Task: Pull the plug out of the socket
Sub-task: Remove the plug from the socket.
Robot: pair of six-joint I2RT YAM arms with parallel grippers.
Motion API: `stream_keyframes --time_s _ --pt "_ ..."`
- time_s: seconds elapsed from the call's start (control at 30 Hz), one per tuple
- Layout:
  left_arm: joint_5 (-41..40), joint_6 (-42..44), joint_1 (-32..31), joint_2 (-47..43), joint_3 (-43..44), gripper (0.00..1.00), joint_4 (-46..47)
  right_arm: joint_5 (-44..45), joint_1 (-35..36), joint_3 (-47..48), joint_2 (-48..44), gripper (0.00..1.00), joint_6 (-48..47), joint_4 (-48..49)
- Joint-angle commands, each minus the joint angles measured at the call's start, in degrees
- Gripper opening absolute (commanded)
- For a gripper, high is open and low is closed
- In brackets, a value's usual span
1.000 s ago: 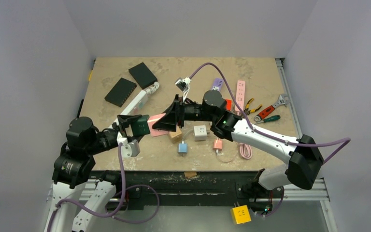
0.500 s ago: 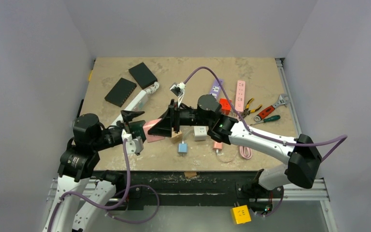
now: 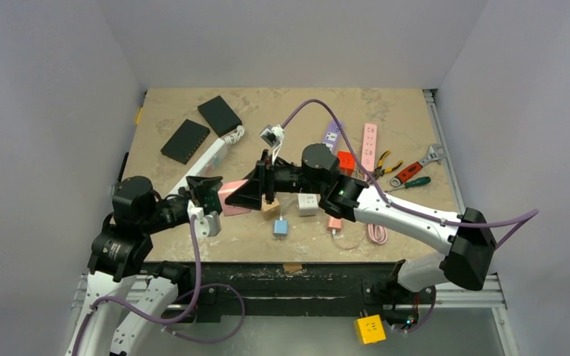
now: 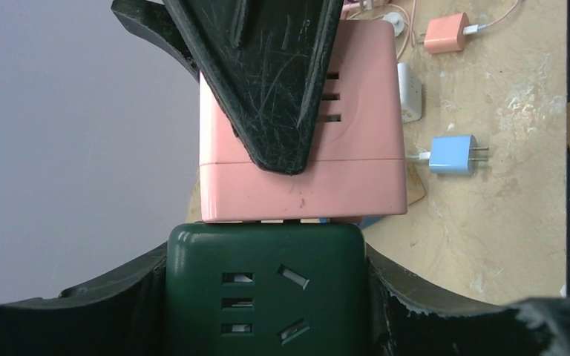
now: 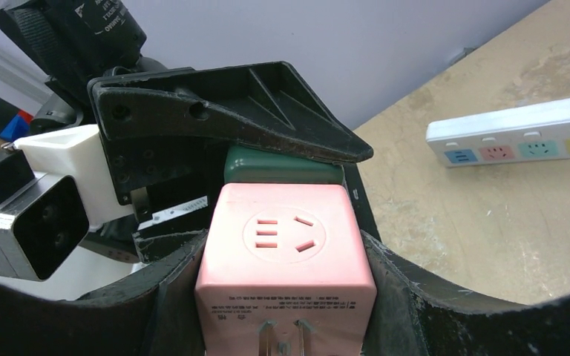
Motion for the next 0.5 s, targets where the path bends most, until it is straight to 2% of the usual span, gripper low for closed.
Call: stream_keyframes --time_s 0.0,0.27,0.47 --pt "-2.38 -4.26 -0.16 -1.24 1.47 0.00 5.02 2.21 0.19 -5.54 -6.17 0.00 -0.06 6.46" --pt "-2.02 -4.13 -0.13 -4.85 -1.29 0.00 5.71 -1.08 -3.86 -19.84 -13.86 0.00 7.34 21.44" --pt "-2.79 -0.93 -0.16 -5.23 -1.63 0.00 4.16 -1.02 -4.72 -21.26 -15.92 0.00 6.54 18.07"
